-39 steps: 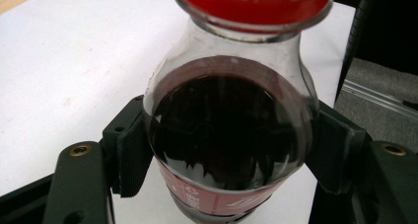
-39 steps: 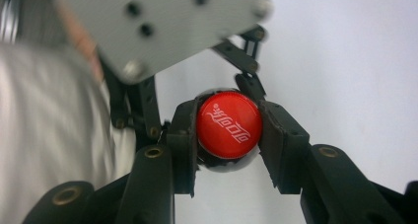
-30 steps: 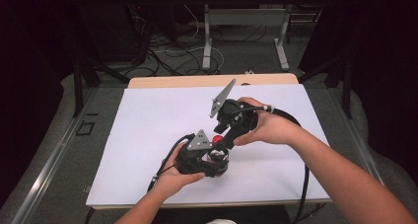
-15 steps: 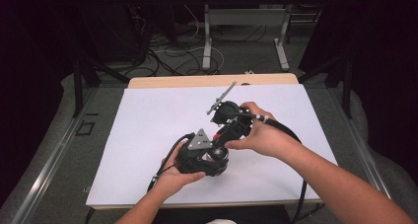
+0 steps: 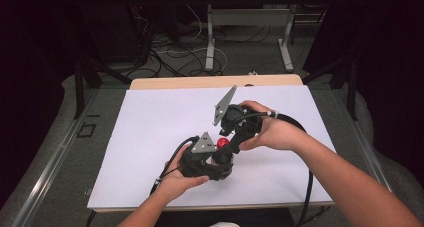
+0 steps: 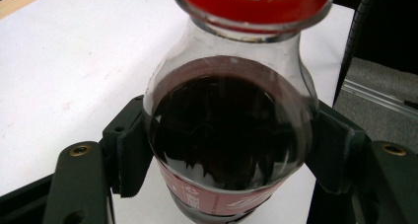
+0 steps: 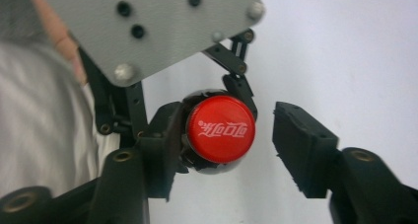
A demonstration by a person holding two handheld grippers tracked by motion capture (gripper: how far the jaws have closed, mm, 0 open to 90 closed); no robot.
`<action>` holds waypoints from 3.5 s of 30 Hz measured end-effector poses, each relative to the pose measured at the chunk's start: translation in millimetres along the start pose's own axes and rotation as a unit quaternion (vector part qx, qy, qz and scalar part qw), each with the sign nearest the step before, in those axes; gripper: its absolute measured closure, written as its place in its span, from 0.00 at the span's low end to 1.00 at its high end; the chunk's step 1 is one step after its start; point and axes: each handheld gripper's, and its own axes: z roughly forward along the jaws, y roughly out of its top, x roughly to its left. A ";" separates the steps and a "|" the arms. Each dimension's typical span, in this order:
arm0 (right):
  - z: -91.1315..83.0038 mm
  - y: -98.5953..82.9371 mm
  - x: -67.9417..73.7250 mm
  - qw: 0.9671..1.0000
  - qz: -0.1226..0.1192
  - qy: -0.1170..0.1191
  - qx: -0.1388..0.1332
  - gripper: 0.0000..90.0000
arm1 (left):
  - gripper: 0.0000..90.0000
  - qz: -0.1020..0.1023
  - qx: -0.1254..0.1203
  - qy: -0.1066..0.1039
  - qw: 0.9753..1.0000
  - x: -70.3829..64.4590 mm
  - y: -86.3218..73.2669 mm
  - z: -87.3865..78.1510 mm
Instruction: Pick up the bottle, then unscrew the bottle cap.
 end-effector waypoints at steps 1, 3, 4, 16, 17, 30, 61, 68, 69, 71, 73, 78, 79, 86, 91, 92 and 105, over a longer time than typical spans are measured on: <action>-0.3 0.2 1.1 1.000 0.026 -0.006 -0.004 0.46 | 0.33 -0.001 -0.002 0.003 1.000 0.2 0.0 0.0; -1.8 1.7 5.1 0.997 0.073 -0.010 -0.016 0.45 | 0.33 -0.002 -0.005 0.007 1.000 0.6 -0.1 0.4; -2.8 2.5 7.1 0.995 0.094 -0.016 -0.019 0.45 | 0.33 -0.003 -0.005 0.007 1.000 0.7 0.0 0.3; -3.4 4.8 9.5 0.984 0.175 -0.035 -0.014 0.67 | 0.33 -0.007 -0.001 0.000 1.000 1.0 0.2 -1.1; -3.7 4.6 8.1 0.985 0.167 -0.030 -0.013 0.67 | 0.33 -0.006 -0.001 0.000 1.000 1.2 0.0 -1.2; -2.7 1.2 -2.3 0.999 -0.043 0.021 -0.004 0.62 | 0.34 -0.005 0.001 -0.008 1.000 0.8 -0.8 2.0; -0.9 1.4 -7.6 0.997 -0.048 0.062 0.010 0.66 | 0.33 -0.001 0.000 -0.010 1.000 -3.3 -1.2 1.0; -6.4 3.8 6.8 0.997 0.082 -0.003 -0.011 0.47 | 0.34 -0.013 -0.006 -0.003 1.000 0.3 0.5 0.5; -6.3 4.6 9.1 0.995 0.101 -0.011 -0.009 0.48 | 0.33 -0.014 -0.008 0.003 1.000 0.3 0.8 0.3; -5.6 5.6 12.0 0.989 0.143 -0.030 -0.008 0.52 | 0.34 -0.016 0.001 -0.003 1.000 0.3 1.4 -1.3; -5.6 6.6 14.4 0.983 0.175 -0.049 -0.006 0.55 | 0.33 -0.016 0.001 -0.001 1.000 0.1 1.5 -0.9; -4.3 6.9 14.5 0.975 0.214 -0.059 0.000 0.67 | 0.34 -0.015 -0.001 0.004 1.000 0.5 1.5 -0.8; -4.0 6.8 14.0 0.975 0.214 -0.060 -0.002 0.67 | 0.33 -0.015 0.000 0.004 1.000 0.8 1.4 -1.3; -5.7 6.1 2.9 0.994 0.109 -0.004 -0.003 0.67 | 0.34 -0.007 -0.007 0.001 1.000 0.8 0.7 -2.8; -6.4 3.5 -5.0 0.999 -0.016 0.036 0.000 0.67 | 0.33 -0.004 -0.004 -0.001 1.000 -2.1 0.4 -1.1; -5.9 3.4 -4.5 0.999 -0.034 0.038 0.002 0.67 | 0.33 -0.004 0.003 -0.006 1.000 -1.4 0.8 -1.5; -8.5 7.3 13.4 0.988 0.143 -0.058 -0.008 0.50 | 0.34 -0.018 -0.005 0.000 1.000 2.1 2.9 -2.7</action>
